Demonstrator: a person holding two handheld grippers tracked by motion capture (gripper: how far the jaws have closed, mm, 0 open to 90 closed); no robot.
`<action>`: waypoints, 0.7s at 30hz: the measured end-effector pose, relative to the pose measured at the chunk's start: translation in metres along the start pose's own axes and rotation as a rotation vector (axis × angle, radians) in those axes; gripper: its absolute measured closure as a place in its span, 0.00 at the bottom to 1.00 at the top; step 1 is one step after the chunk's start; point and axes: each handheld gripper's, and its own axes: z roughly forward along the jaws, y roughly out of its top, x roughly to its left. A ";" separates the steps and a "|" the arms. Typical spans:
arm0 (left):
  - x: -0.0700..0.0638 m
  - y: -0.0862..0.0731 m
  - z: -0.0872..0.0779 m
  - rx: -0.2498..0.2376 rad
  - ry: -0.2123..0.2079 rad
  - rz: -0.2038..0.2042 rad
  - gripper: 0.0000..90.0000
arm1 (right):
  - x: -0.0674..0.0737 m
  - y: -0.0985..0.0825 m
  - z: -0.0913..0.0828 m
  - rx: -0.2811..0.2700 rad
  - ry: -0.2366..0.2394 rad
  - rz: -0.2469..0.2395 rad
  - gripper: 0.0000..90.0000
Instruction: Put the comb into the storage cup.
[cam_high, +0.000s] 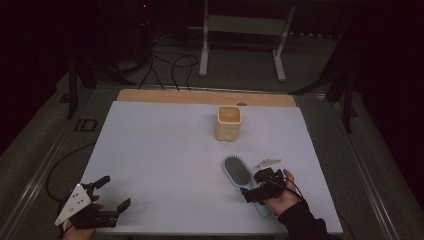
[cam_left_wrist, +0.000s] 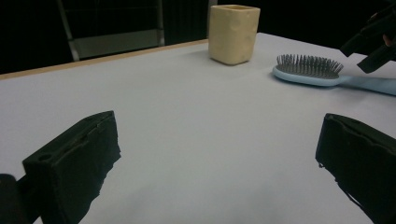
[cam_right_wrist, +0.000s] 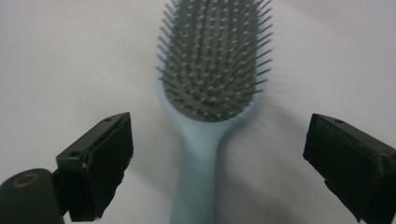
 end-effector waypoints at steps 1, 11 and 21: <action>0.000 0.000 0.000 0.000 0.000 0.000 0.00 | 0.001 0.001 0.000 0.000 -0.007 -0.007 0.09; 0.000 0.000 -0.002 -0.004 0.002 -0.003 0.00 | -0.009 0.008 0.009 0.108 0.114 0.073 0.17; 0.000 0.000 -0.003 -0.008 0.003 -0.005 0.00 | 0.000 0.014 0.017 0.167 0.050 0.110 0.11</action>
